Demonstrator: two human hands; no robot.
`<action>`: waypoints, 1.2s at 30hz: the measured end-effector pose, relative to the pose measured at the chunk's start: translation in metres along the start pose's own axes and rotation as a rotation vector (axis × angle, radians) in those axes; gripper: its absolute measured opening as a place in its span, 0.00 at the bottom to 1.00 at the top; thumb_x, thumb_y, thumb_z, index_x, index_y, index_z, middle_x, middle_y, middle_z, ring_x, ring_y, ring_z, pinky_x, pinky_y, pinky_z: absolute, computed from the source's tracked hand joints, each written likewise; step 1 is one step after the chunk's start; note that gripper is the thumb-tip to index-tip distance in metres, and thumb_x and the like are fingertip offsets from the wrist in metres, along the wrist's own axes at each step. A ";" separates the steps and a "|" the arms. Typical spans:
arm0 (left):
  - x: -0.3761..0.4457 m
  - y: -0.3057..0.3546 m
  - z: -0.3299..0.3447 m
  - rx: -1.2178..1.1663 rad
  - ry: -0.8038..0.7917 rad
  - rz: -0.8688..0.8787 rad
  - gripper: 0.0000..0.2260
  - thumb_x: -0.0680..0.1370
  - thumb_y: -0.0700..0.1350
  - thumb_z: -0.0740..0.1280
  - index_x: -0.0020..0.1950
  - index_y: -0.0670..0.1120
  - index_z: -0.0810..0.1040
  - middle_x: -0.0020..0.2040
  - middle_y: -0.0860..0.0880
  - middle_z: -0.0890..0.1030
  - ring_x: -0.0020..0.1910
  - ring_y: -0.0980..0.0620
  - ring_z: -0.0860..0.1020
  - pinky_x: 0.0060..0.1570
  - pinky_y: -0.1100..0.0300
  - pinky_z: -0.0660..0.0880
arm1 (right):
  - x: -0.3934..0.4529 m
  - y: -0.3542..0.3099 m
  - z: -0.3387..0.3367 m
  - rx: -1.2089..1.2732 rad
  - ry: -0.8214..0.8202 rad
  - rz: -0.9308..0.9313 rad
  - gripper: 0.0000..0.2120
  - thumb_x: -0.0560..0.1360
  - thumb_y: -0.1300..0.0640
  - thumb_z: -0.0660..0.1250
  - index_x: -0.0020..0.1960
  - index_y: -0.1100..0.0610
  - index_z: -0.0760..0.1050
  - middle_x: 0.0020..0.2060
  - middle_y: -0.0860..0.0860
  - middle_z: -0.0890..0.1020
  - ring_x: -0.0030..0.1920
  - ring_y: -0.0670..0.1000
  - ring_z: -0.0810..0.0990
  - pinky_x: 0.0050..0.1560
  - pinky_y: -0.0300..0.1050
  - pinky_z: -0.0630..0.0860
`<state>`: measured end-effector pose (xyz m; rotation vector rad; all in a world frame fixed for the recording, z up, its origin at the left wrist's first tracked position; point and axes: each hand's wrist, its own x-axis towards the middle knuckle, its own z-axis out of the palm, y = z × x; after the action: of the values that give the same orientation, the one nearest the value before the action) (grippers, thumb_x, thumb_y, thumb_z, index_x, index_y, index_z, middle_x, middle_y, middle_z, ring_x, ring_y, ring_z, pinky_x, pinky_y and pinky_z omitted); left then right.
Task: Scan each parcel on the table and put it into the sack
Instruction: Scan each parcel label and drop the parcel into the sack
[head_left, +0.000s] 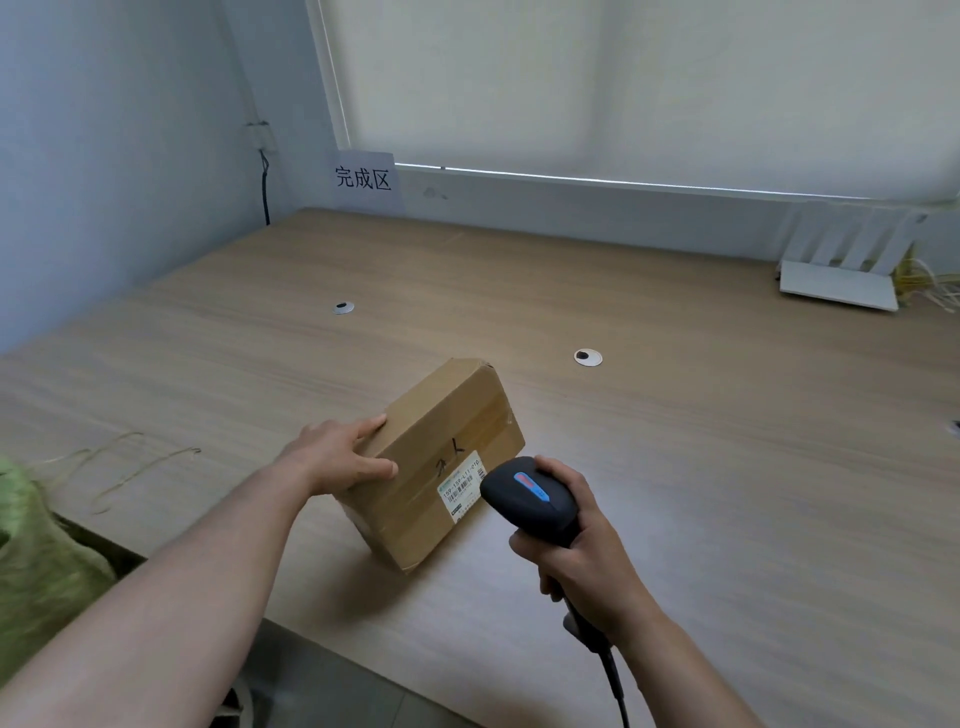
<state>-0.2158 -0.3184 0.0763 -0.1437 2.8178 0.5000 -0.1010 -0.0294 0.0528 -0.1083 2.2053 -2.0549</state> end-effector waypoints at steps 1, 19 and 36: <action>-0.007 0.002 0.003 0.012 0.040 -0.003 0.36 0.69 0.65 0.69 0.74 0.66 0.58 0.64 0.46 0.71 0.65 0.44 0.66 0.62 0.49 0.68 | 0.000 -0.002 -0.001 0.006 0.013 -0.016 0.35 0.72 0.69 0.71 0.61 0.31 0.69 0.51 0.52 0.79 0.27 0.54 0.73 0.29 0.44 0.73; -0.127 -0.010 0.020 -0.538 0.608 -0.261 0.38 0.76 0.61 0.64 0.76 0.63 0.42 0.66 0.44 0.64 0.63 0.43 0.69 0.59 0.49 0.70 | 0.015 -0.072 0.060 0.054 -0.188 -0.300 0.32 0.67 0.61 0.71 0.62 0.31 0.70 0.53 0.47 0.78 0.29 0.50 0.74 0.29 0.43 0.74; -0.221 -0.222 -0.119 -0.508 1.115 -0.384 0.38 0.73 0.60 0.68 0.77 0.63 0.49 0.61 0.45 0.65 0.64 0.45 0.68 0.62 0.53 0.68 | 0.043 -0.132 0.310 0.041 -0.415 -0.414 0.35 0.71 0.70 0.72 0.59 0.31 0.70 0.48 0.55 0.80 0.26 0.53 0.73 0.27 0.44 0.72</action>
<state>-0.0022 -0.5570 0.1749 -1.4233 3.3888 1.3473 -0.1043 -0.3514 0.1618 -0.9644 1.9985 -2.0176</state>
